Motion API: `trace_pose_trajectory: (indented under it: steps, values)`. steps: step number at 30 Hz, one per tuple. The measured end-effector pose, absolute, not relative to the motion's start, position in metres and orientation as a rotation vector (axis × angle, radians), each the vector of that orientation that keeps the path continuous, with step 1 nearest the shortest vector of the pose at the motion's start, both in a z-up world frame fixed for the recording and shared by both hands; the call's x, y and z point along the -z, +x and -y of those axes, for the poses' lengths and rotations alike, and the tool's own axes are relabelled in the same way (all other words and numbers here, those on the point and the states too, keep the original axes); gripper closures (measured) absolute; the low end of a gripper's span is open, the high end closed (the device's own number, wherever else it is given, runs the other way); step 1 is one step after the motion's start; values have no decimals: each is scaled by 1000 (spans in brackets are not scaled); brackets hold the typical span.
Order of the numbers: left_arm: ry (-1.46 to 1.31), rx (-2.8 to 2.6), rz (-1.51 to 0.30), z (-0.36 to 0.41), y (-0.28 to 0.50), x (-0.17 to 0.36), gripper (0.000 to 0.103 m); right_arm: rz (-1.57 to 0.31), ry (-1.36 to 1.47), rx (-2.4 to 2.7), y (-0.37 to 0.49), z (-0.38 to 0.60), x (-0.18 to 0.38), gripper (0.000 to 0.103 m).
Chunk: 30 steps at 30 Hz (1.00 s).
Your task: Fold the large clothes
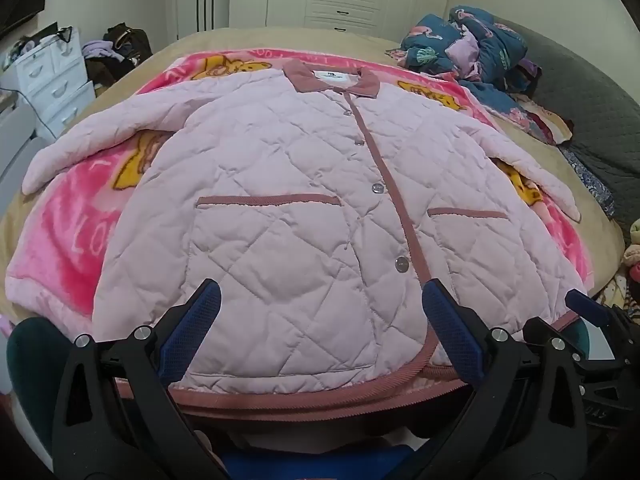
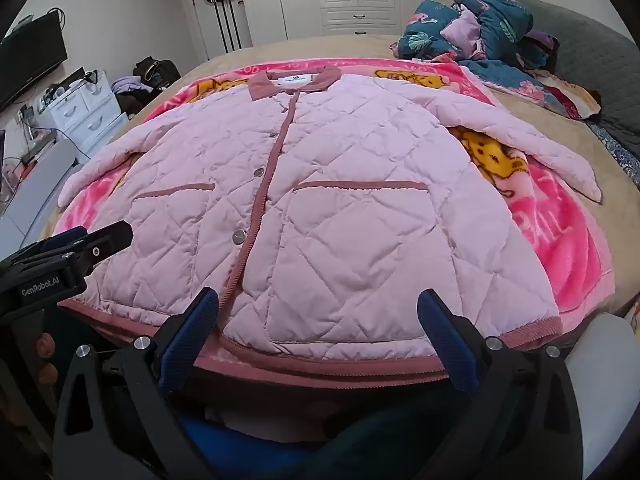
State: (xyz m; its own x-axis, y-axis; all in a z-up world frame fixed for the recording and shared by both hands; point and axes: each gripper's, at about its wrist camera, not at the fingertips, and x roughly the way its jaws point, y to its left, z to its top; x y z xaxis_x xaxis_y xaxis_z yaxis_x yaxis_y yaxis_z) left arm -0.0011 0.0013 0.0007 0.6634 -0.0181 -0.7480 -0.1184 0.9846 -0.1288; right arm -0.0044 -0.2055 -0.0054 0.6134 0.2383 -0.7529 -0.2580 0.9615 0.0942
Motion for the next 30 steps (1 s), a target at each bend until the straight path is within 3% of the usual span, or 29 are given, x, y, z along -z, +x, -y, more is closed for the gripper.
trace_pose_trajectory:
  steps: [30]
  values:
    - [-168,-47,-853,2,-2,-4,8,-859,-30,-272,-4,203,0,4]
